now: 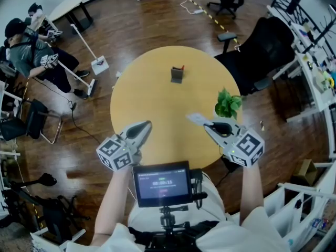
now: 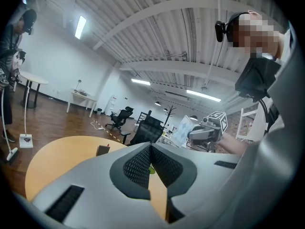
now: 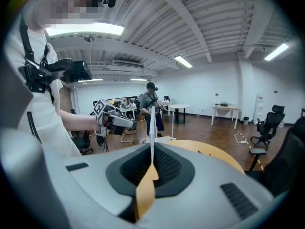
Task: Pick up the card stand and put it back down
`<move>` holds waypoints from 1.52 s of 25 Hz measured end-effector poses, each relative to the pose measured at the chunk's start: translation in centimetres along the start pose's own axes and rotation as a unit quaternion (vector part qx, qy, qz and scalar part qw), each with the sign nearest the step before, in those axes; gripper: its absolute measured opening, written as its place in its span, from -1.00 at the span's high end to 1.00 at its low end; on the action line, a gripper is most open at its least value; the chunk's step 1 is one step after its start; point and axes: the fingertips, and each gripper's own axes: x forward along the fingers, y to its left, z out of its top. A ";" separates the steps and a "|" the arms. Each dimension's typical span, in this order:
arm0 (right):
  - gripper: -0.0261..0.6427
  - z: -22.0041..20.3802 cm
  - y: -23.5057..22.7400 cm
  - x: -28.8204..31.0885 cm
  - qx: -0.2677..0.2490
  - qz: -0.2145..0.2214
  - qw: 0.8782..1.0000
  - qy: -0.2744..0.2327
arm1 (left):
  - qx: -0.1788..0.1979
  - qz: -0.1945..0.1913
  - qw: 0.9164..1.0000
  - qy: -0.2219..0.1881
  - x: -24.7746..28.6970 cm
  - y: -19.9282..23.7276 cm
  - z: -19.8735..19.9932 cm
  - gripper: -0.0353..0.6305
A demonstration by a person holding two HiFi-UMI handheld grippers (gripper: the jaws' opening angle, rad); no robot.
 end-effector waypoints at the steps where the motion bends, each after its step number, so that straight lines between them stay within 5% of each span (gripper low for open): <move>1: 0.86 -0.1 0.0 -0.1 0.000 0.000 1.000 0.000 | 0.002 0.003 1.000 -0.001 -0.1 0.0 0.0 0.89; 38: 0.86 -1.7 -0.2 -0.8 0.004 -0.013 1.000 0.006 | -0.039 0.010 0.999 0.008 0.0 0.4 -2.7 0.89</move>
